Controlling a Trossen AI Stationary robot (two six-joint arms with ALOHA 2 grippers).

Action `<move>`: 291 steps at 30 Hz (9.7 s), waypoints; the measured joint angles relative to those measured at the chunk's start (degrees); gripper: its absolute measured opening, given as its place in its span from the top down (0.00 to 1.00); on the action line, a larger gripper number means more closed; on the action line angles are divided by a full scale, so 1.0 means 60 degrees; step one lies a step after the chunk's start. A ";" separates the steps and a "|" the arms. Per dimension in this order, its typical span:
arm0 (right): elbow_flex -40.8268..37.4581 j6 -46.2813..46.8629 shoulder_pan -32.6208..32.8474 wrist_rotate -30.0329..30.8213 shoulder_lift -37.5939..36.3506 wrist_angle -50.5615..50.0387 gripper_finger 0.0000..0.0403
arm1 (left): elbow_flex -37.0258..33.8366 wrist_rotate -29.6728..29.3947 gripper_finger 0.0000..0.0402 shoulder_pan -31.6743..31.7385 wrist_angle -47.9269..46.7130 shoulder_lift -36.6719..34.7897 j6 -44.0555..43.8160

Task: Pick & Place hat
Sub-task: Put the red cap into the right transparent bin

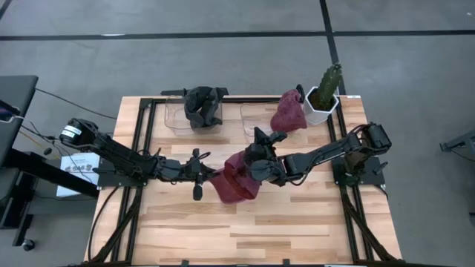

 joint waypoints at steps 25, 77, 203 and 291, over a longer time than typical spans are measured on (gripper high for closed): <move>0.0004 -0.0247 0.0214 0.0861 -0.0123 -0.1667 1.00 | -0.0004 -0.0450 0.96 0.0007 -0.0212 0.0004 -0.0001; 0.0007 0.5002 0.1858 -0.6307 -0.4397 -0.6415 1.00 | 0.1818 -0.3977 0.96 0.0022 0.0374 0.0011 0.2522; -0.4937 0.4846 -0.0897 -0.8186 0.0897 1.1943 0.40 | 0.1812 -0.5286 0.96 0.0510 0.2252 0.0200 0.4142; -0.8750 0.3985 0.0060 -0.8939 -0.4492 0.7373 0.99 | 0.2117 -0.2790 0.56 0.0488 0.0350 0.0204 0.2685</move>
